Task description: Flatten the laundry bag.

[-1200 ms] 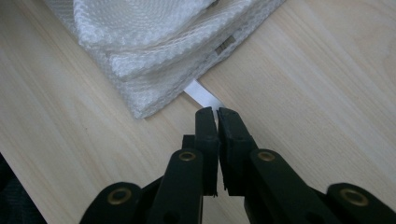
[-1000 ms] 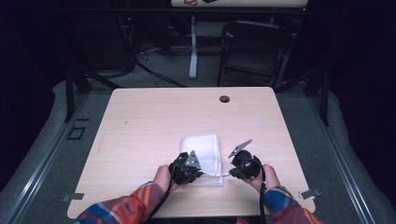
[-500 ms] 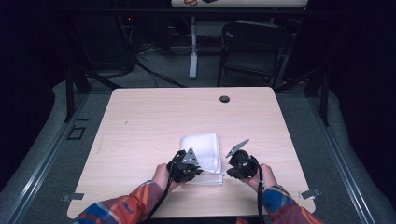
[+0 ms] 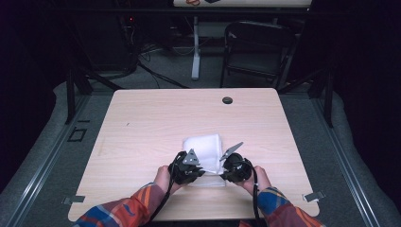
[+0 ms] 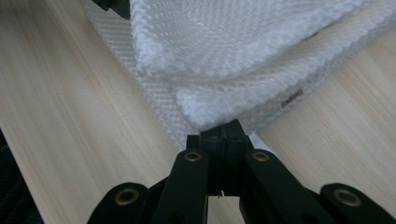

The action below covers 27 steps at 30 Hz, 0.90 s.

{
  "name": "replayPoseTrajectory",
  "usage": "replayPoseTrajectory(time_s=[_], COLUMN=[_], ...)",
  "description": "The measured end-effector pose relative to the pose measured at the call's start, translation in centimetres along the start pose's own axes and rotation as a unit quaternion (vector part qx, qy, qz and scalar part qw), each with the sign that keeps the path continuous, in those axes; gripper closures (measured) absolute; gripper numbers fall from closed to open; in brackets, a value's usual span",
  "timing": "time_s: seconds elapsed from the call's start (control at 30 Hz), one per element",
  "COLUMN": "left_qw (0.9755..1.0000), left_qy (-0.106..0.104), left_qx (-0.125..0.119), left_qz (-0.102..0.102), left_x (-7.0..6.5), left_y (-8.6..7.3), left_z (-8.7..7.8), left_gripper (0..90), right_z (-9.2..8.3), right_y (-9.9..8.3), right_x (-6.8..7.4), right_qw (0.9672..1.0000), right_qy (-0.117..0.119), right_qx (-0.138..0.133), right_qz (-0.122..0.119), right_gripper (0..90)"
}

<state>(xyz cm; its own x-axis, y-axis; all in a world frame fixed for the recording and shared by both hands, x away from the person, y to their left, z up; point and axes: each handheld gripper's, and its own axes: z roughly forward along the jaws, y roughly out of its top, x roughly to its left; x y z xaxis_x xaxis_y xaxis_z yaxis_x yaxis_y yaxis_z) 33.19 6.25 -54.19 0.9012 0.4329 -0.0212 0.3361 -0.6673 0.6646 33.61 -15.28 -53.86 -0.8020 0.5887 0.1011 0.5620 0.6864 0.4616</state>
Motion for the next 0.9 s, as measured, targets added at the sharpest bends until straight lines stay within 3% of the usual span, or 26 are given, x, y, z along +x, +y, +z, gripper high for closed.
replayPoseTrajectory(time_s=[0.27, 0.6, 0.9], left_qw=[0.9999, 0.9992, 0.9974], left_qy=[0.007, 0.028, 0.047], left_qx=[-0.005, -0.002, -0.025], left_qz=[-0.013, -0.028, -0.048], left_x=[0.0, 0.2, 0.7], left_y=[0.0, -0.2, -0.3], left_z=[-0.2, -0.5, -1.5], left_gripper=[83.8, 84.0, 84.1], right_z=[1.9, 2.0, 2.0], right_y=[0.2, -0.2, -0.2], right_x=[0.5, 0.3, 0.3], right_qw=[0.9997, 0.9997, 0.9993], right_qy=[-0.003, 0.005, 0.000], right_qx=[0.019, 0.004, 0.004], right_qz=[-0.015, -0.023, -0.036], right_gripper=[90.0, 90.0, 90.0])
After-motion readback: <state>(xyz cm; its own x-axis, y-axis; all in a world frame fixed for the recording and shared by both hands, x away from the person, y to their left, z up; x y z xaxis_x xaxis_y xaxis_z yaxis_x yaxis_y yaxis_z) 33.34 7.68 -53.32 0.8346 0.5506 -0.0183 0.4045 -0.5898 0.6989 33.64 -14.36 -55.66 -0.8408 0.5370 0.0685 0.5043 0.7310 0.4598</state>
